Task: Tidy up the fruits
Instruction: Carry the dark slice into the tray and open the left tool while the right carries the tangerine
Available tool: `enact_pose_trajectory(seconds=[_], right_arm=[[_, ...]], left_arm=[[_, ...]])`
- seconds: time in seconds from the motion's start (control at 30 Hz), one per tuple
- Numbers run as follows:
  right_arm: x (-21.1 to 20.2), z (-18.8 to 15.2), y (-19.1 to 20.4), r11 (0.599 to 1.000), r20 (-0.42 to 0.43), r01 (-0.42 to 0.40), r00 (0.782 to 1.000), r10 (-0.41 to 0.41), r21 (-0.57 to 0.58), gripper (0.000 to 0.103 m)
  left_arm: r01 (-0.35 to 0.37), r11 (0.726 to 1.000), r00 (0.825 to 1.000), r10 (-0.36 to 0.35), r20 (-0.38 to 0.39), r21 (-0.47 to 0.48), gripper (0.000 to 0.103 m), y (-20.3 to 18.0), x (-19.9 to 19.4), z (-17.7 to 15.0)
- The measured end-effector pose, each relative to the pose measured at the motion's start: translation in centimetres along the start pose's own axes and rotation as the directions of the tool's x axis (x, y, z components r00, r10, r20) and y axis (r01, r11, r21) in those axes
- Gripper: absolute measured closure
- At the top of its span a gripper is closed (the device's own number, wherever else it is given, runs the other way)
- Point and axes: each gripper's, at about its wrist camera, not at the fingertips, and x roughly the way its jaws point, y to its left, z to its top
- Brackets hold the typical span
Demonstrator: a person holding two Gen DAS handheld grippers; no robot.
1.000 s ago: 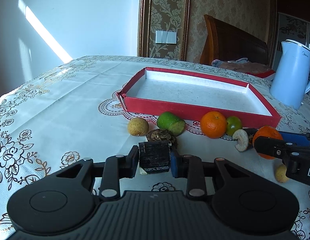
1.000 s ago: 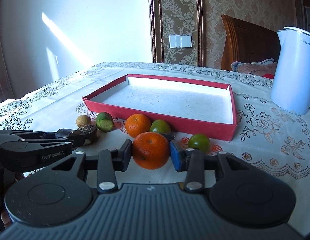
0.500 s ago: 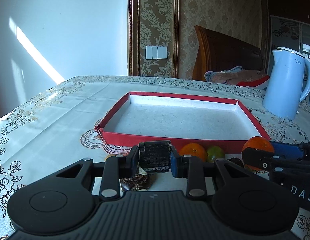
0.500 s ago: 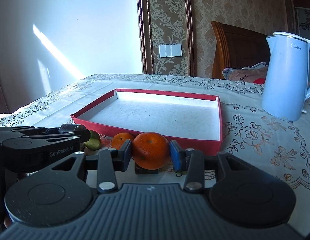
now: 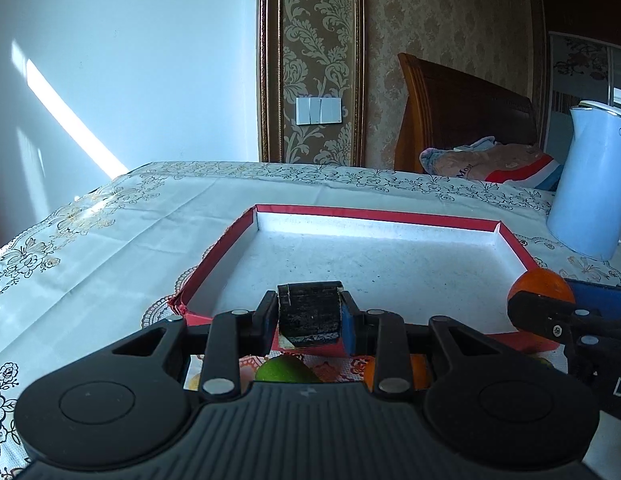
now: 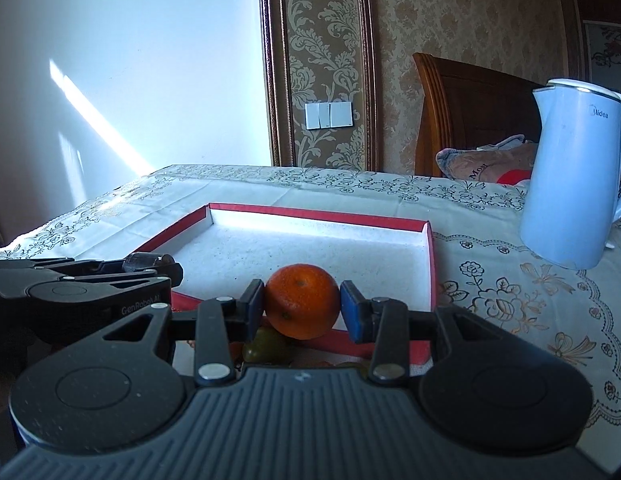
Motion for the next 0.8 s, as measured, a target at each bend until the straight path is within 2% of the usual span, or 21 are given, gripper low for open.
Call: enact_pose_trajectory(seconds=[0.3,0.5,0.7,0.8], right_arm=[[3.3,1.4,-1.0,0.999,-0.004,0.003,1.000,-0.002,0.047,0.064],[4.8,0.6,-1.6,0.997,-0.034,0.015,0.999,-0.012,0.077,0.064],[5.1,0.2,-1.6,0.997,-0.035,0.026,0.999,-0.023,0.076,0.064],[5.2,0.0,-1.6,0.996,-0.035,0.039,0.999,-0.036,0.075,0.064]], left_arm=[[-0.006,1.000,1.000,0.005,0.030,0.020,0.072,-0.5,2.3,1.1],[-0.004,1.000,1.000,0.004,0.006,0.018,0.072,-0.3,4.0,0.5],[-0.003,1.000,0.999,0.002,0.046,0.012,0.072,-0.3,3.8,0.5],[0.003,1.000,0.999,-0.004,0.038,0.017,0.072,-0.5,4.1,0.5]])
